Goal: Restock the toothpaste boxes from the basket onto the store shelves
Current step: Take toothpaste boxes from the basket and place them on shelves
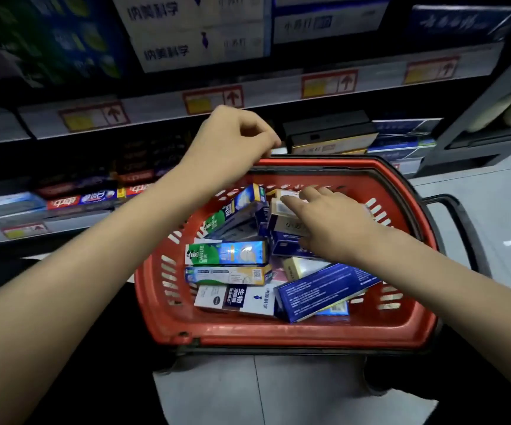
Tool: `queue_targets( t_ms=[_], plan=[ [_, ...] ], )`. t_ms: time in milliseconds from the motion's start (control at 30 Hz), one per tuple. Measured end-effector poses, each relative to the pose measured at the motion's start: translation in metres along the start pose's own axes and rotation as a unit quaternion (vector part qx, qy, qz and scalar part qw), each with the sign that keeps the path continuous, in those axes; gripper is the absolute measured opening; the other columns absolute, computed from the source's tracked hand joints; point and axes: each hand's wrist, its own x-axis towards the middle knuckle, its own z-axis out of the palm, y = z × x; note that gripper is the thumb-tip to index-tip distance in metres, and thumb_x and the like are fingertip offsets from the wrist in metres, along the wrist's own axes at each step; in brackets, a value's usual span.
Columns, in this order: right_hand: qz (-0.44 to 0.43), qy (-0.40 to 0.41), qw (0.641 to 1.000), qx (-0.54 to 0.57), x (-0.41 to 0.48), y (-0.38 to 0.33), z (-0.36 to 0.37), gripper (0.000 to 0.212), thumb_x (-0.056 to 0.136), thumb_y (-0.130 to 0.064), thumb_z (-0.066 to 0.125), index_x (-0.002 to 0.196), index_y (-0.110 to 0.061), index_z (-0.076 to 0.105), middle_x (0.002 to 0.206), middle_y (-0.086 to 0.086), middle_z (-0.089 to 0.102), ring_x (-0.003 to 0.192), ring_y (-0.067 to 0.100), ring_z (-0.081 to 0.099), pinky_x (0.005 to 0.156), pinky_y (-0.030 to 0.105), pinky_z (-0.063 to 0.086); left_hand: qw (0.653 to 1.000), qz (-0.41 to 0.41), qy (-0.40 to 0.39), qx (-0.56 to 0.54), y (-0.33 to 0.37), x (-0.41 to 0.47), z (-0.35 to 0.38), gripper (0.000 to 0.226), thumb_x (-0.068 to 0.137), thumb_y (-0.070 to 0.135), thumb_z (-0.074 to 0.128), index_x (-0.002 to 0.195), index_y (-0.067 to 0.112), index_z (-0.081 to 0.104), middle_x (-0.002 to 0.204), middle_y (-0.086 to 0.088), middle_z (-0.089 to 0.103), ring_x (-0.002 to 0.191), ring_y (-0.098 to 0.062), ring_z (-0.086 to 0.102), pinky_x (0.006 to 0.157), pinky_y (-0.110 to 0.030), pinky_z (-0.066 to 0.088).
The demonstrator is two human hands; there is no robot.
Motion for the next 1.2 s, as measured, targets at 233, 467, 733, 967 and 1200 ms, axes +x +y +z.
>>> queue_targets(
  t_ms=[233, 467, 733, 967, 1200],
  plan=[
    [0.006, -0.023, 0.997, -0.071, 0.014, -0.005, 0.018, 0.079, 0.092, -0.043, 0.072, 0.150, -0.011, 0.031, 0.134, 0.013, 0.050, 0.122, 0.033, 0.053, 0.093, 0.042, 0.046, 0.999, -0.040, 0.003, -0.011, -0.010, 0.001, 0.006, 0.022, 0.093, 0.014, 0.064, 0.080, 0.022, 0.081, 0.063, 0.018, 0.069, 0.067, 0.003, 0.062, 0.064, -0.022, 0.045],
    [0.001, 0.000, 0.999, -0.048, 0.017, -0.003, 0.008, 0.056, 0.090, -0.029, 0.076, 0.137, -0.013, 0.049, 0.127, 0.012, 0.054, 0.117, 0.033, 0.056, 0.075, 0.037, 0.039, 0.999, -0.047, -0.003, 0.000, -0.013, -0.005, 0.006, 0.022, 0.094, 0.015, 0.064, 0.081, 0.024, 0.079, 0.071, 0.010, 0.072, 0.066, 0.001, 0.062, 0.063, -0.018, 0.043],
    [-0.010, 0.019, 1.000, 0.018, 0.013, 0.001, 0.010, 0.070, 0.083, -0.024, 0.082, 0.137, -0.012, 0.038, 0.128, 0.012, 0.058, 0.117, 0.033, 0.058, 0.081, 0.039, 0.046, 0.997, -0.075, 0.012, -0.023, -0.016, -0.016, 0.009, 0.022, 0.096, 0.013, 0.064, 0.082, 0.021, 0.080, 0.074, 0.003, 0.075, 0.070, -0.006, 0.068, 0.070, -0.023, 0.054],
    [-0.012, 0.076, 0.990, 0.119, 0.000, 0.002, -0.026, 0.061, 0.081, -0.036, 0.077, 0.128, -0.022, 0.041, 0.110, 0.007, 0.067, 0.097, 0.034, 0.066, 0.068, 0.035, 0.044, 0.996, -0.082, 0.035, -0.023, -0.015, -0.020, 0.003, 0.019, 0.097, 0.017, 0.065, 0.085, 0.021, 0.080, 0.077, 0.001, 0.076, 0.072, -0.013, 0.067, 0.067, -0.029, 0.051],
    [0.109, 0.154, 0.594, 0.782, -0.043, 0.045, -0.091, 0.029, 0.069, 0.000, 0.066, 0.095, -0.009, 0.054, 0.088, 0.012, 0.065, 0.077, 0.034, 0.065, 0.067, 0.036, 0.051, 0.986, -0.107, 0.091, -0.085, -0.022, -0.011, -0.011, 0.032, 0.105, 0.029, 0.057, 0.085, 0.020, 0.080, 0.080, 0.000, 0.077, 0.069, -0.002, 0.066, 0.062, -0.014, 0.044]
  ],
)
